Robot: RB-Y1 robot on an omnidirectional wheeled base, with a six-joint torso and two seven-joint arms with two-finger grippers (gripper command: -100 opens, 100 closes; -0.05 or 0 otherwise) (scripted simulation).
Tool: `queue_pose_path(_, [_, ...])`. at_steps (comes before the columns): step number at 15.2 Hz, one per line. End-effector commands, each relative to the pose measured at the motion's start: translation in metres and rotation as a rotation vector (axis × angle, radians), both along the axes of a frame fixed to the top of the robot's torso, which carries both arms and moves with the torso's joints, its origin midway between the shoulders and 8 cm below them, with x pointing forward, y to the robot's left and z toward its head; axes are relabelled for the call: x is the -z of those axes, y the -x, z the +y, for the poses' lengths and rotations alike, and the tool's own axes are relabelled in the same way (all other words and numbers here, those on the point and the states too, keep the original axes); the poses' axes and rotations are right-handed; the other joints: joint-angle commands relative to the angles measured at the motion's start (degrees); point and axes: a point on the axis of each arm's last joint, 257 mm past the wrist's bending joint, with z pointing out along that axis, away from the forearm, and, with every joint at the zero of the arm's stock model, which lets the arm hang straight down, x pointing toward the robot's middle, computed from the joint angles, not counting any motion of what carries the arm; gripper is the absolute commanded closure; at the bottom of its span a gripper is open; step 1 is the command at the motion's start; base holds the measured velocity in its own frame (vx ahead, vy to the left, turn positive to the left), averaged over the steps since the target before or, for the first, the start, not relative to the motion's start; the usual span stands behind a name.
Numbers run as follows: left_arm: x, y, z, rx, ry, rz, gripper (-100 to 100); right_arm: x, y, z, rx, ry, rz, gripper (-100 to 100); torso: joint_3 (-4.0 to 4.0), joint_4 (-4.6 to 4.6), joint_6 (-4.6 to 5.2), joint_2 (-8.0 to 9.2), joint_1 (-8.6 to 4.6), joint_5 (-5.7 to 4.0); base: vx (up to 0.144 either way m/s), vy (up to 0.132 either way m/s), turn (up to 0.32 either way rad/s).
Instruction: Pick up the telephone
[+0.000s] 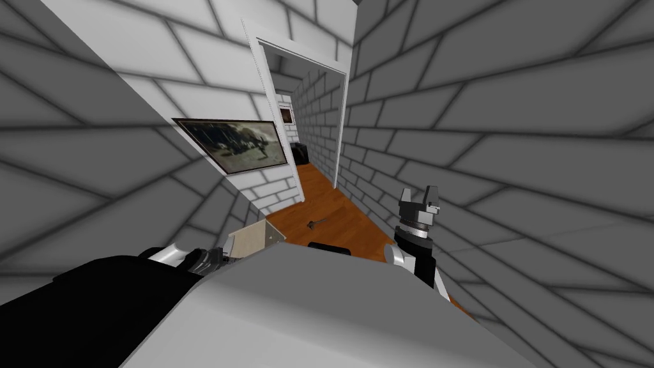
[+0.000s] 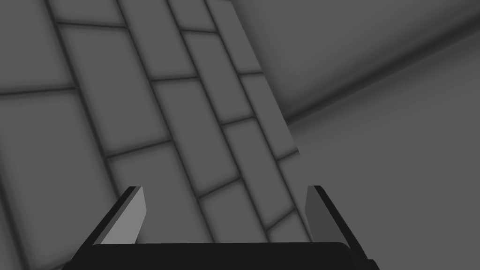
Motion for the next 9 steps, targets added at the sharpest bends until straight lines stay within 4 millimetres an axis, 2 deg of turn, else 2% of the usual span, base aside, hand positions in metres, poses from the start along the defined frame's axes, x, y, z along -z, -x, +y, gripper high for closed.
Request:
queue_pose_path(1, [-0.005,-0.004,-0.004,0.014,-0.005,-0.005,100,0.0,0.0,0.0,0.0,0.0,0.0,0,0.0,0.0,0.0,0.0,0.0,0.0,0.045,0.039,0.079])
queue_pose_path(4, [-0.007,-0.005,-0.011,0.025,-0.003,-0.005,100,0.0,0.0,0.0,0.0,0.0,0.0,0,0.01,0.01,0.04,0.01,-0.09,-0.05,0.03,0.021,0.041])
queue_pose_path(5, [-0.005,-0.001,-0.02,0.026,0.013,0.001,100,0.0,0.0,0.0,0.0,0.0,0.0,0,0.01,0.01,0.05,0.02,-0.11,-0.06,0.035,0.03,0.09])
queue_pose_path(6, [-0.009,-0.006,-0.018,0.036,0.001,-0.006,100,0.0,0.0,0.0,0.0,0.0,0.0,0,0.01,0.0,0.01,0.02,-0.12,-0.05,0.035,0.031,0.08])
queue_pose_path(7, [-0.006,-0.002,-0.028,0.036,0.018,0.001,100,0.0,0.0,0.0,0.0,0.0,0.0,0,0.01,0.0,0.03,0.02,-0.11,-0.06,0.039,0.038,0.092])
queue_pose_path(9, [-0.008,-0.005,-0.024,0.039,0.009,-0.003,100,0.0,0.0,0.0,0.0,0.0,0.0,0,0.0,0.0,0.04,0.0,-0.1,-0.07,0.032,0.026,0.041])
